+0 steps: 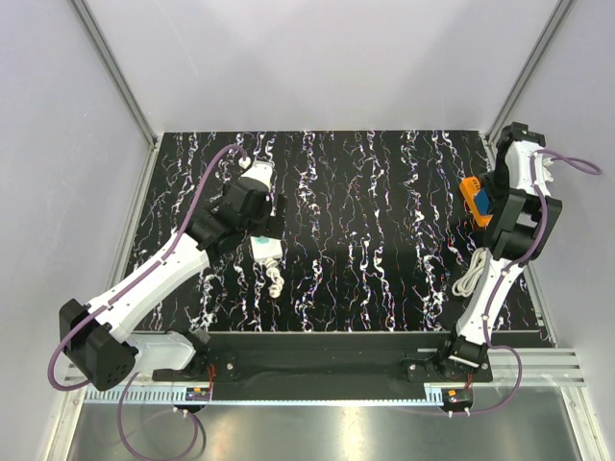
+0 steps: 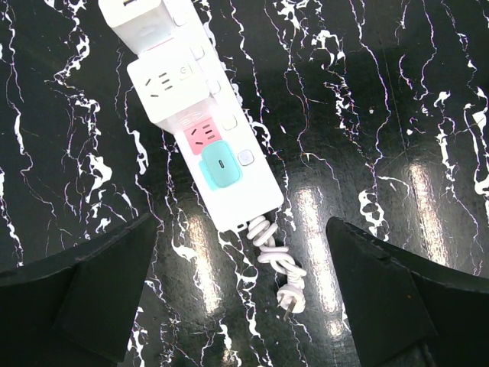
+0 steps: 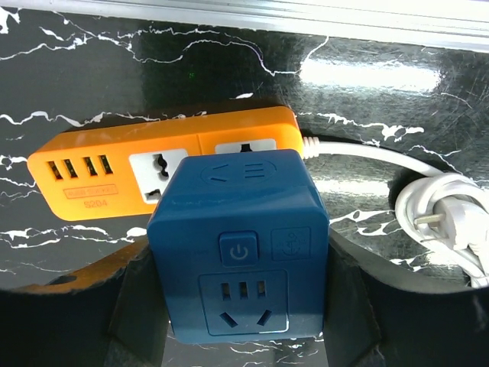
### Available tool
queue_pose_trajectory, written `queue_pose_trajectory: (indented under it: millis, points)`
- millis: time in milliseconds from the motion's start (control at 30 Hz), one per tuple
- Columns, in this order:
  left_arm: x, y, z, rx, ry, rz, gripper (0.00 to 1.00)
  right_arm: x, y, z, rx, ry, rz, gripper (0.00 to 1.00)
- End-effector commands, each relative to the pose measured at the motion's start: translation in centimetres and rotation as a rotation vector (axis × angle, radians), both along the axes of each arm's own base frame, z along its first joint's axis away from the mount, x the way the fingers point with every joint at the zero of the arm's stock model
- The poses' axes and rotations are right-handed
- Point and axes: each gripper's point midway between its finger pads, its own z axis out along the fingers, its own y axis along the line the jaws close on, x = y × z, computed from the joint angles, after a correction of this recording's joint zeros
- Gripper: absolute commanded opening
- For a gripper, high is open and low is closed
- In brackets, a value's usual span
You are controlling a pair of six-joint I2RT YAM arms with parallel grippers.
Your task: Insert the plug
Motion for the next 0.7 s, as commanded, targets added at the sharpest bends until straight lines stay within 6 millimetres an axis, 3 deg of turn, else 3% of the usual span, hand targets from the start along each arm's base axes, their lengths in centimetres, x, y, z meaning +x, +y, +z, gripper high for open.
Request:
queue_pose_trajectory:
  millis: [0, 367, 667]
  points:
    - [1.0, -0.2, 2.5, -0.018, -0.074, 0.011, 0.99, -0.1, -1.0, 0.8, -0.024, -0.043, -0.042, 0.00]
    - [1.1, 0.0, 2.4, -0.004, -0.075, 0.023, 0.99, -0.9, -2.0, 1.5, -0.045, -0.035, -0.044, 0.00]
    - [1.1, 0.2, 2.5, -0.003, -0.081, 0.028, 0.99, -1.4, -1.7, 1.6, -0.030, -0.008, -0.013, 0.00]
